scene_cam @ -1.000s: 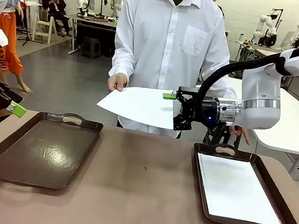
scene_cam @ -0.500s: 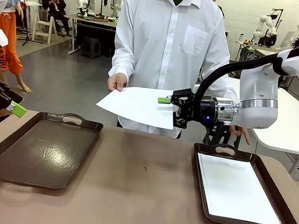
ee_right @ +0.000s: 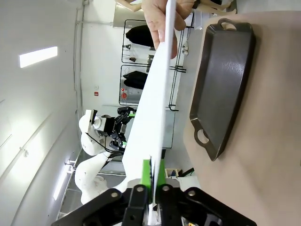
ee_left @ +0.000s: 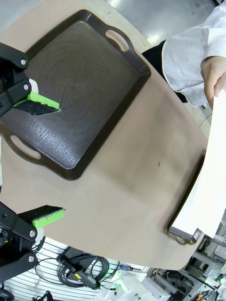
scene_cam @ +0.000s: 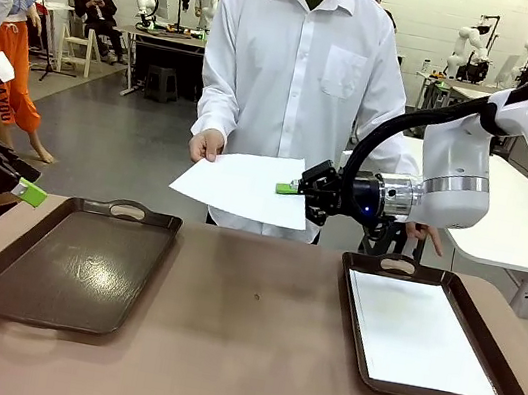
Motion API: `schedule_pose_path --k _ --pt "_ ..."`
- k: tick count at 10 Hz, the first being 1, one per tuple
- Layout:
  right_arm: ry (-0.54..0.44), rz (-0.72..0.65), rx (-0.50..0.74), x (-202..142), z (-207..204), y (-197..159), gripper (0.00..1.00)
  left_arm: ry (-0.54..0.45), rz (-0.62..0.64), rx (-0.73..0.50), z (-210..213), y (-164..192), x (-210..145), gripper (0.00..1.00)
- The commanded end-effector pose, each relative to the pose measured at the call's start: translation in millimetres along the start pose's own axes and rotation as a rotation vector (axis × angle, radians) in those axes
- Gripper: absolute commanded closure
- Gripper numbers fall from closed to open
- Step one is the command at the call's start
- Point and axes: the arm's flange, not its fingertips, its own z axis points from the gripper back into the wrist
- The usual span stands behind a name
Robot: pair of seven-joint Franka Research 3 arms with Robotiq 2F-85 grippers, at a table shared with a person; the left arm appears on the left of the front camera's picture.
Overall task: Sort the A4 documents.
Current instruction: Receive the A4 Paper.
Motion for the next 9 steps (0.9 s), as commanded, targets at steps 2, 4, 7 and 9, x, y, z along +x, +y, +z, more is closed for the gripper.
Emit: schedule_pose_path --k 2,4,7,9 --pt "-0.001 -0.02 0.031 8.6 -2.6 0.4 1.0 -0.018 -0.013 -0.009 -1.1 2.2 -2.2 0.0" --pt "0.004 -0.016 0.035 8.1 -2.5 0.9 1.0 -0.018 -0.013 -0.009 -1.1 2.2 -2.2 0.0" --pt "0.075 0.017 0.074 9.0 -4.3 2.1 1.0 -0.018 -0.013 -0.009 -1.1 2.2 -2.2 0.0" --pt "0.008 -0.001 0.009 0.7 -1.1 0.6 1.0 -0.018 -0.013 -0.009 -1.1 2.2 -2.2 0.0"
